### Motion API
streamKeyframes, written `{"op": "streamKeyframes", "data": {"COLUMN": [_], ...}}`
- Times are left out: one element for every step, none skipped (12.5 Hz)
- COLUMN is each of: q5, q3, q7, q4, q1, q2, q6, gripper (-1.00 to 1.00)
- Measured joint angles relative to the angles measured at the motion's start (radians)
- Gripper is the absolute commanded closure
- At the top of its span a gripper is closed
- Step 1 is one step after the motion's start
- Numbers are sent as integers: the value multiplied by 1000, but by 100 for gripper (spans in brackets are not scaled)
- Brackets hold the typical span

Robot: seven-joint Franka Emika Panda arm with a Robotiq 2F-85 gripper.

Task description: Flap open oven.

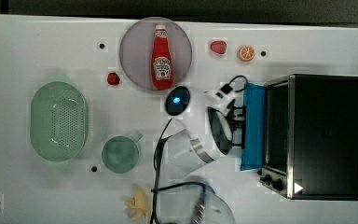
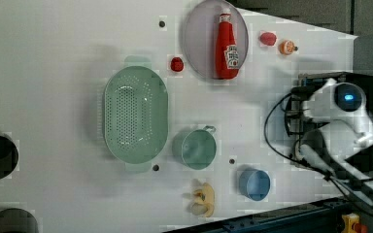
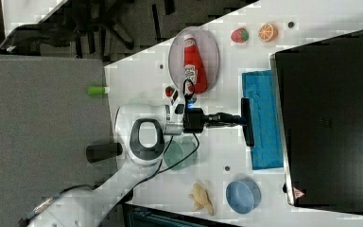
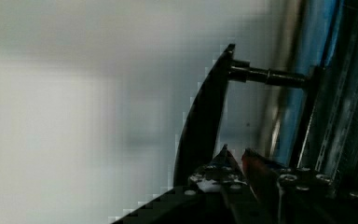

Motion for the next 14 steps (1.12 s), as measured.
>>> {"op": "streamKeyframes", "data": {"q5": [-58, -100, -118, -130, -148, -182, -216, -226, -238, -241, -250, -248, -245, -237], "q3": [1, 2, 2, 1, 1, 1, 5, 4, 7, 6, 6, 7, 7, 4], "q7": [49, 108, 171, 234, 292, 346, 380, 402, 422, 436, 437, 438, 441, 444], "q4": [0, 0, 2, 8, 10, 16, 20, 29, 41, 53, 68, 74, 78, 82], "q1": [21, 42, 66, 86, 103, 118, 127, 138, 146, 158, 167, 176, 180, 179], "q2": [31, 59, 86, 117, 141, 165, 187, 212, 239, 264, 281, 288, 289, 286], "q6": [6, 10, 7, -2, -15, -23, -27, -39, -42, -47, -72, -89, -90, -87], "gripper": [65, 65, 65, 65, 65, 65, 65, 65, 65, 65, 65, 65, 65, 65]}}
